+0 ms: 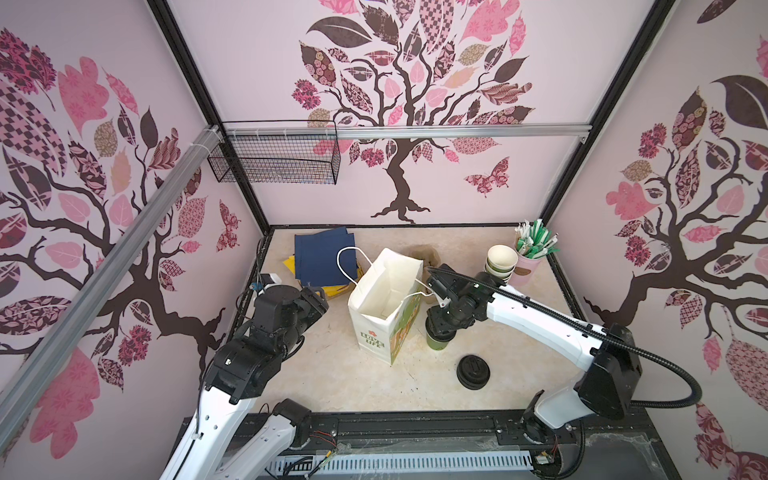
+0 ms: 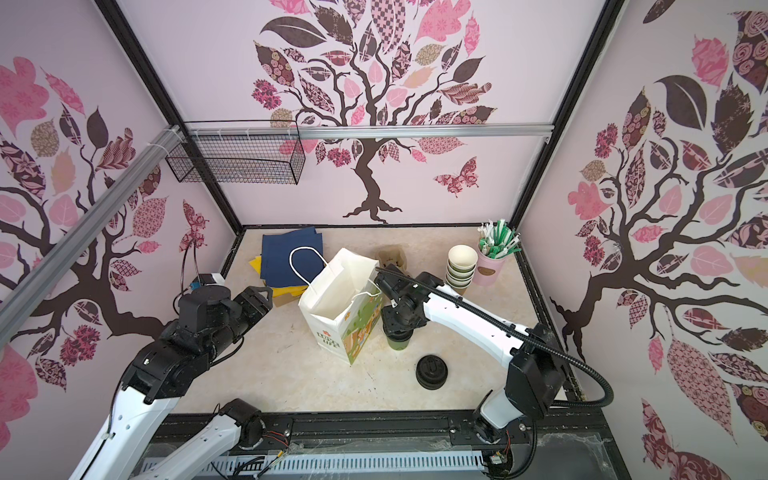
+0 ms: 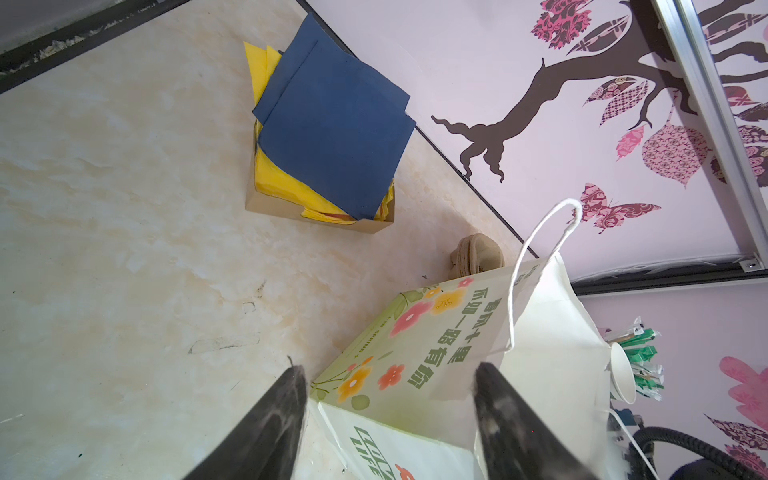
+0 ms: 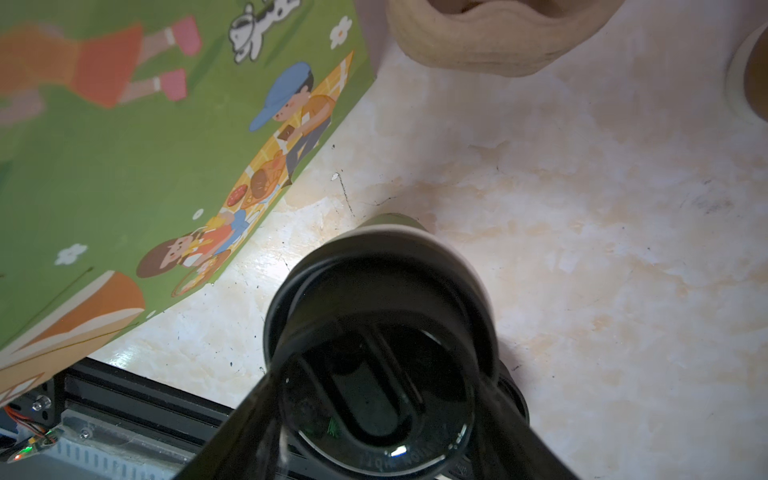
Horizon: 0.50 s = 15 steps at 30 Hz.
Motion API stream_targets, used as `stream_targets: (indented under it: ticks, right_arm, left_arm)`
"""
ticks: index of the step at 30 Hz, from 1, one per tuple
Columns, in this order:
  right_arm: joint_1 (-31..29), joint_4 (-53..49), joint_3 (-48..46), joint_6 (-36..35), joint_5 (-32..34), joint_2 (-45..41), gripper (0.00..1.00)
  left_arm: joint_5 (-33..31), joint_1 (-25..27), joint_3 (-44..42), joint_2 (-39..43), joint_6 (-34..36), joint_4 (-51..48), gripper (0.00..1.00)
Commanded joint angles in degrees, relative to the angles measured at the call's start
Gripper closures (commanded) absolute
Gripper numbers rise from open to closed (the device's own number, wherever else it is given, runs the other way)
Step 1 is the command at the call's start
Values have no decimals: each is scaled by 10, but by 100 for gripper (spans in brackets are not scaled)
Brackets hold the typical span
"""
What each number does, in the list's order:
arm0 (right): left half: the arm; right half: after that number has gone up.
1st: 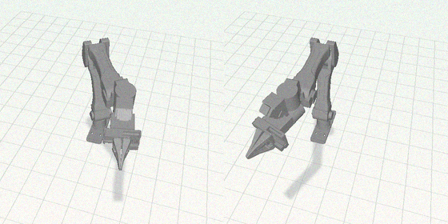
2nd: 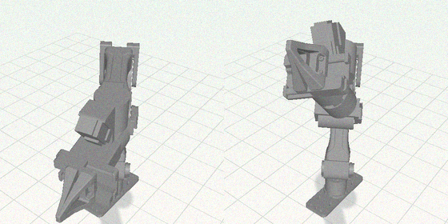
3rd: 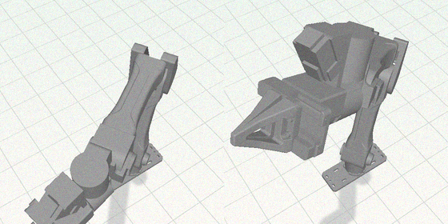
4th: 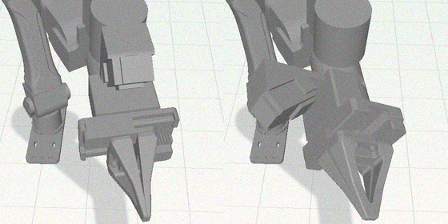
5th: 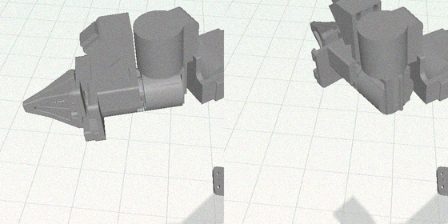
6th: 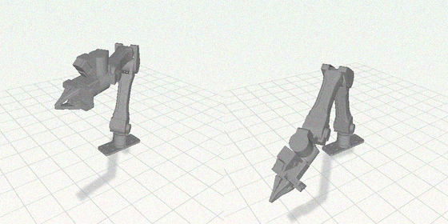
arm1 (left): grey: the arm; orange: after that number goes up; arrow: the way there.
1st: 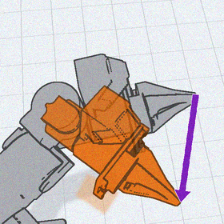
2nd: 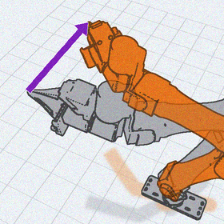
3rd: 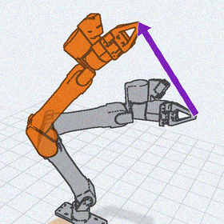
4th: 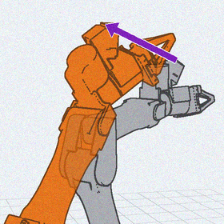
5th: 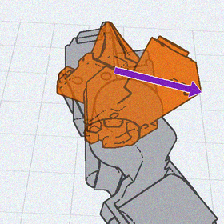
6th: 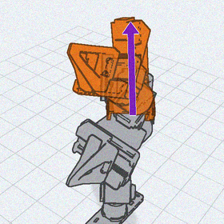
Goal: Pack the takeout coffee
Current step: 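Lower the black lid onto the green cup's rim with the right gripper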
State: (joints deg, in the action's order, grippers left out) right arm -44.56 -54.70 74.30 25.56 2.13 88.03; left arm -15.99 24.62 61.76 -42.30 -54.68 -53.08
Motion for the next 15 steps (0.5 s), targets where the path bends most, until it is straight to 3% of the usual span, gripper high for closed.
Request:
stream_targets:
  ticks: [1,15]
  right_arm:
    - [4,-1,8,4,7,12,34]
    - [13,-4,-2,1,-9,20,34]
  left_arm:
    - [-2,-3,-13,3,-1,-4,32]
    - [-5,-3,-9,4,0,-5,32]
